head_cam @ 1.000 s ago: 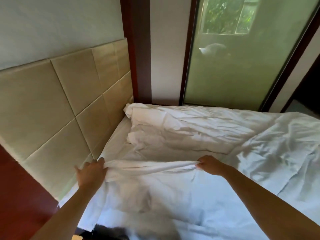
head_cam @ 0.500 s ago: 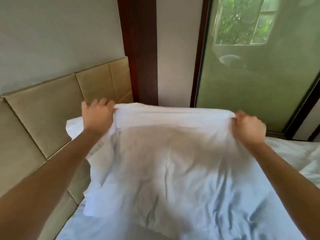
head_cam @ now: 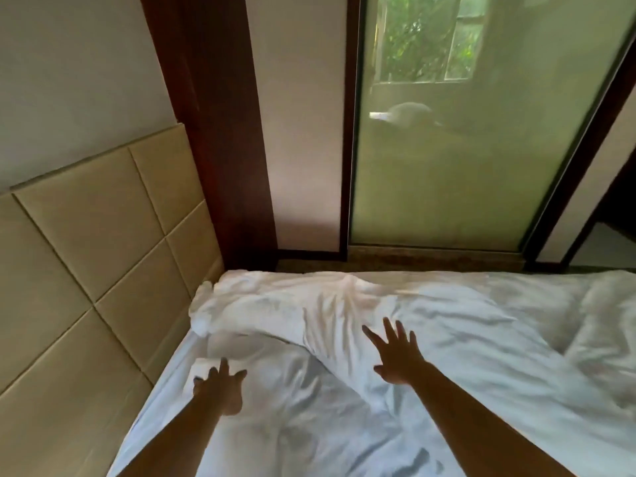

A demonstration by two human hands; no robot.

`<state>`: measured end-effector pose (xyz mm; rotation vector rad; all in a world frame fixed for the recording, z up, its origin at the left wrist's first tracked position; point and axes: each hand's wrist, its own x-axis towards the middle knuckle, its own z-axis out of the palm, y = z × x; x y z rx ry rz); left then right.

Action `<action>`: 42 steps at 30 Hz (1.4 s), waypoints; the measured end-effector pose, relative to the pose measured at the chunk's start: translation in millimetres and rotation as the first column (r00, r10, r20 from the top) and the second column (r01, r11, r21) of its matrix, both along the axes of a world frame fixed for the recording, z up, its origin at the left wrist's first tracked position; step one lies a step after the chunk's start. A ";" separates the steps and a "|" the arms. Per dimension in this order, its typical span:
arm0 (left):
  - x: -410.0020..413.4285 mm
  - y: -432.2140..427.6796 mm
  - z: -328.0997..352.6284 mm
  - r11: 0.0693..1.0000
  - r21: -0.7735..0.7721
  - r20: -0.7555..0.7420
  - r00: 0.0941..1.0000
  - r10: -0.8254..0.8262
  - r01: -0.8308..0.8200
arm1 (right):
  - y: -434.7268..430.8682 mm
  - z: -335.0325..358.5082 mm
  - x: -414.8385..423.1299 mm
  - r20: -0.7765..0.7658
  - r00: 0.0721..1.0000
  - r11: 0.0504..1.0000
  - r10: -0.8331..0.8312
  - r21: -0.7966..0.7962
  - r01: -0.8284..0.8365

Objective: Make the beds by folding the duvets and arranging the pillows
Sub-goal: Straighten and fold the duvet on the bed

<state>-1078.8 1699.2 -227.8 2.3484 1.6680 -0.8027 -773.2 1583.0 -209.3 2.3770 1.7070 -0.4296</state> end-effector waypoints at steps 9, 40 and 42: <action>-35.4 15.5 -4.7 0.999 -0.039 0.166 0.985 0.040 -0.034 | -140.3 -13.0 42.1 -0.001 0.904 0.870 -0.427 -0.272 0.411; 366.6 -351.4 20.6 0.722 -0.133 0.474 0.683 -0.555 0.679 | -625.9 30.9 148.3 -0.062 0.623 0.616 -0.780 0.105 0.781; 405.4 -377.9 31.1 0.730 -0.105 0.514 0.665 -0.542 0.676 | -662.0 45.2 185.6 -0.026 0.641 0.632 -0.767 0.137 0.763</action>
